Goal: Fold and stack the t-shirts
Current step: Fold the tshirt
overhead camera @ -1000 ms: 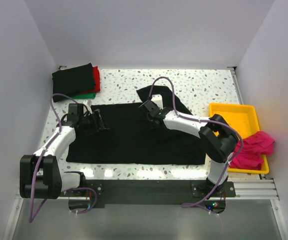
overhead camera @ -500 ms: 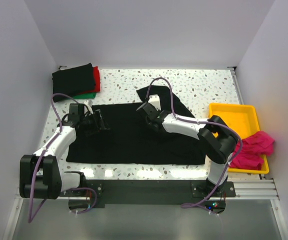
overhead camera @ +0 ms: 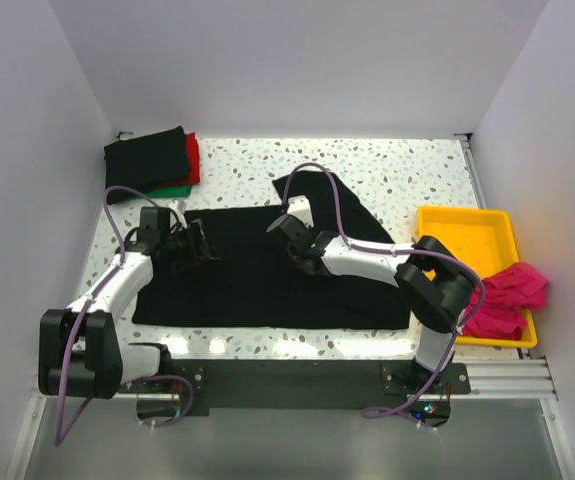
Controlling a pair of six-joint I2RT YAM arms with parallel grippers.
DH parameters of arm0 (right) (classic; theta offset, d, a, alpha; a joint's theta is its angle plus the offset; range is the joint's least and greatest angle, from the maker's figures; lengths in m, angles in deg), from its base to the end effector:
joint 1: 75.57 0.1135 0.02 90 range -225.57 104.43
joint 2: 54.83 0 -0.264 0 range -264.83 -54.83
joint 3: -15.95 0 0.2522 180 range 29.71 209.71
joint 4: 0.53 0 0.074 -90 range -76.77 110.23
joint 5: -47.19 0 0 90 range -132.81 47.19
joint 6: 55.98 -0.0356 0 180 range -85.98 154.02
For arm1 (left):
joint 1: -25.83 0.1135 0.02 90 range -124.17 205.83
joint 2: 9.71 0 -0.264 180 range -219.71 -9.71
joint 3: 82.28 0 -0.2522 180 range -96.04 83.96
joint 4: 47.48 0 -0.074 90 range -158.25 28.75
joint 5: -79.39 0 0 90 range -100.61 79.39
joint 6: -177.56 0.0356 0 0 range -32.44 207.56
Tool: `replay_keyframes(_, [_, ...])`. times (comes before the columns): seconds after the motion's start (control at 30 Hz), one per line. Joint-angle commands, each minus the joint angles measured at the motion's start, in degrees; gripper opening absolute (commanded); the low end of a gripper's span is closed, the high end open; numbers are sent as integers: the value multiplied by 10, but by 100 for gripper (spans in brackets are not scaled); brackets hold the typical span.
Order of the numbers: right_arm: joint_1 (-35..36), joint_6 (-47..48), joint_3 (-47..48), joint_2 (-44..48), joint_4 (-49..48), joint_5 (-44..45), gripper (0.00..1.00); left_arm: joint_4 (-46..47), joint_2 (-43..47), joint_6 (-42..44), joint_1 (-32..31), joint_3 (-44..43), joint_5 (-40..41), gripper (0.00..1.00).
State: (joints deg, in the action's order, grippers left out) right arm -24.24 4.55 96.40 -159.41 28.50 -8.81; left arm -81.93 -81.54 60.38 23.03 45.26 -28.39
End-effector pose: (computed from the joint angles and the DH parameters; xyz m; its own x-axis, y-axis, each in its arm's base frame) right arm 0.2522 0.2832 0.1831 -0.6507 -0.1604 -0.7422 -0.1351 0.9863 -0.0946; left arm 0.2385 -0.0225 0.1936 -0.8207 -0.3954 -0.4125 -0.1667 0.8563 -0.4889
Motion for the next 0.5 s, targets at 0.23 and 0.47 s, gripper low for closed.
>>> replay_keyframes(0.23, [17, 28, -11, -4, -49, 15, 0, 6, 6, 11, -10, 2, 6, 72])
replay_keyframes(0.47, [17, 40, -32, 8, -82, 31, 0, 6, 6, 11, -13, 2, 10, 72])
